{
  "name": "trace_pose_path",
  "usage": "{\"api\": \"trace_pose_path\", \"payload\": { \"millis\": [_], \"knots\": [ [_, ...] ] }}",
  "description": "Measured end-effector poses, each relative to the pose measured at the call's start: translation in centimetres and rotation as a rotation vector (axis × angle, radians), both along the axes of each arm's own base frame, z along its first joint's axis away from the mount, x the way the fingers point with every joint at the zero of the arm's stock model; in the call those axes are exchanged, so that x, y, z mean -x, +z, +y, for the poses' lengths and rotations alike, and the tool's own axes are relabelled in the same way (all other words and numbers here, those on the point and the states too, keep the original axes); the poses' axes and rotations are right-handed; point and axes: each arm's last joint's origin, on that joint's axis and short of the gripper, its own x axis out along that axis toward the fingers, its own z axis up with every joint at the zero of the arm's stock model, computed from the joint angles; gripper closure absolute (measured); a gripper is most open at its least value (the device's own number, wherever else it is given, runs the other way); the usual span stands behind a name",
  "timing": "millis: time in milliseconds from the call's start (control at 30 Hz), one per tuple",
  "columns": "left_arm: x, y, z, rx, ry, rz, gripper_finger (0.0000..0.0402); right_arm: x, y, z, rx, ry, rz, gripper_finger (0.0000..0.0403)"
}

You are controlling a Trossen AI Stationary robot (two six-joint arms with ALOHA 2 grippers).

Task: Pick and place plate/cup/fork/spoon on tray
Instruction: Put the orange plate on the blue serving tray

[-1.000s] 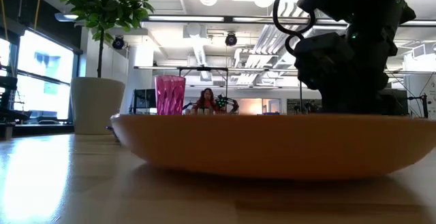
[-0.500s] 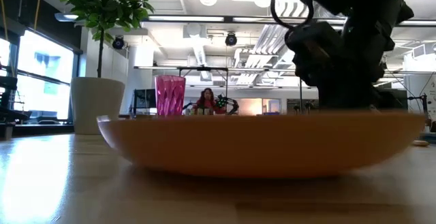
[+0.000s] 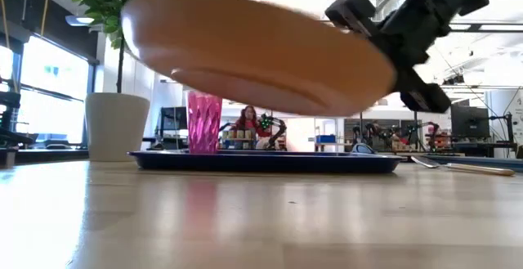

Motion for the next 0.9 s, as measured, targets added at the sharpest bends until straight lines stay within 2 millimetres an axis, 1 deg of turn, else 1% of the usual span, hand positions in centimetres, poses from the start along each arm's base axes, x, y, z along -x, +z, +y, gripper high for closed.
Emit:
{"api": "trace_pose_path", "payload": {
  "millis": [133,267,500,633,767,900],
  "knots": [
    [0.0,0.0,0.0,-0.015,-0.008,0.000,0.0296,0.1,1.1,-1.9,0.061,-0.059,-0.041,0.0402],
    [0.0,0.0,0.0,-0.023,-0.013,0.001,0.0296,0.4,2.1,-4.4,0.118,-0.105,-0.057,0.0402],
    [0.0,0.0,0.0,-0.022,-0.013,0.001,0.0296,1.1,2.9,-9.7,0.224,-0.182,-0.044,0.0403],
    [0.0,0.0,0.0,-0.022,-0.012,0.001,0.0296,1.8,2.8,-12.8,0.216,-0.180,-0.026,0.0403],
    [0.0,0.0,0.1,-0.039,0.027,0.001,0.0296,2.7,2.7,-15.4,0.192,-0.160,-0.007,0.0403],
    [0.0,0.0,0.3,-0.056,0.066,0.000,0.0296,3.2,3.7,-17.4,0.213,-0.142,0.078,0.0403]
  ]
}}
